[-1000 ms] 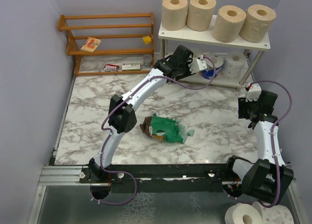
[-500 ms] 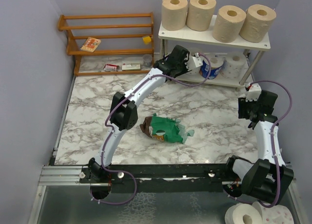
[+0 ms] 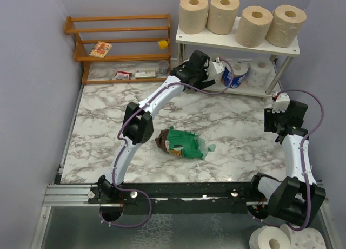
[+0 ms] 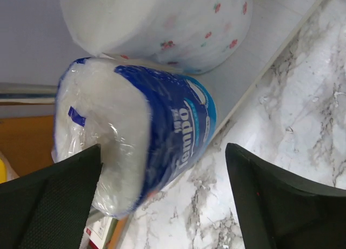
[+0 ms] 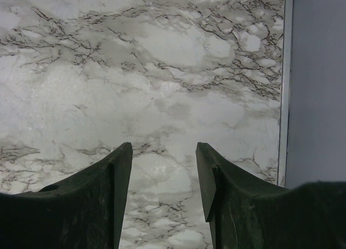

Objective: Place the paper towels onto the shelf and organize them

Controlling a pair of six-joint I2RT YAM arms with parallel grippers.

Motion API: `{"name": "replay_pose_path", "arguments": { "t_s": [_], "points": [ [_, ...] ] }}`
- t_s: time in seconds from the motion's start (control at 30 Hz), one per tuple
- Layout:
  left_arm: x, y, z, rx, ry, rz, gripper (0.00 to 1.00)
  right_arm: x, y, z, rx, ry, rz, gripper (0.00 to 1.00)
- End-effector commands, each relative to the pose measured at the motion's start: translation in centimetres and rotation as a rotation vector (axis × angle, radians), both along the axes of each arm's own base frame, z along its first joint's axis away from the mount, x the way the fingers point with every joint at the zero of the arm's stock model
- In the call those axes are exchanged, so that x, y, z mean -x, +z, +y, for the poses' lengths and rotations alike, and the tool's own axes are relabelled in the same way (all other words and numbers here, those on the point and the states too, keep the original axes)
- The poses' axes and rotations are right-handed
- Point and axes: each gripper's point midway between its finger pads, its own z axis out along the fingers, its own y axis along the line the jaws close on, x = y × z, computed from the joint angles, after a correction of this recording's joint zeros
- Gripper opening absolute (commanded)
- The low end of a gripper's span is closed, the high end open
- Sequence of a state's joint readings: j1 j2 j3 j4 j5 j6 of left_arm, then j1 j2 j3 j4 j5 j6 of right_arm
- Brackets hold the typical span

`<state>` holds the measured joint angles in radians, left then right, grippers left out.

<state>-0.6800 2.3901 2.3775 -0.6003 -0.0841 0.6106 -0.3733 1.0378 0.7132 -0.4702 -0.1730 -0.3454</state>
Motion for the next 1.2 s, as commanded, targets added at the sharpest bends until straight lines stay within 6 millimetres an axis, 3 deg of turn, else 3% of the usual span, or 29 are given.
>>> {"name": "replay_pose_path", "arguments": {
  "t_s": [0.0, 0.23, 0.4, 0.57, 0.67, 0.77, 0.87, 0.93, 1.0, 1.17],
  "points": [
    [-0.9, 2.9, 0.2, 0.044, 0.021, -0.067, 0.99, -0.2, 0.5, -0.1, 0.003, 0.001, -0.012, 0.51],
    [-0.7, 6.2, 0.4, 0.082, 0.022, -0.112, 0.99, -0.2, 0.6, -0.1, 0.004, 0.003, -0.013, 0.51],
    [0.8, 9.4, 0.4, 0.131, 0.017, -0.133, 0.99, -0.2, 1.0, 0.0, 0.006, 0.009, -0.03, 0.51],
    [3.6, 12.7, 1.0, 0.185, -0.011, -0.13, 0.99, -0.1, 0.9, 0.1, 0.004, 0.01, -0.028, 0.51],
    [5.5, 12.9, 1.4, 0.176, -0.037, -0.103, 0.99, -0.1, 1.0, 0.1, 0.002, 0.011, -0.028, 0.51],
    [8.8, 12.4, 1.5, 0.148, -0.096, -0.042, 0.99, -0.1, 1.1, 0.1, 0.004, 0.014, -0.032, 0.51],
    [13.4, 13.5, 2.0, 0.14, -0.155, -0.008, 0.99, -0.2, 1.1, 0.1, 0.004, 0.014, -0.035, 0.51],
    [16.1, 15.4, 3.2, 0.156, -0.202, -0.039, 0.99, -0.2, 1.5, 0.2, 0.001, 0.009, -0.043, 0.52],
    [17.7, 19.6, 5.2, 0.234, -0.196, -0.154, 0.99, -0.4, 2.1, 0.0, 0.0, -0.012, -0.068, 0.59],
    [19.0, 24.6, 10.9, 0.309, 0.014, -0.244, 0.99, -0.6, 3.9, -1.2, 0.018, -0.117, -0.146, 0.62]
  ]
}}
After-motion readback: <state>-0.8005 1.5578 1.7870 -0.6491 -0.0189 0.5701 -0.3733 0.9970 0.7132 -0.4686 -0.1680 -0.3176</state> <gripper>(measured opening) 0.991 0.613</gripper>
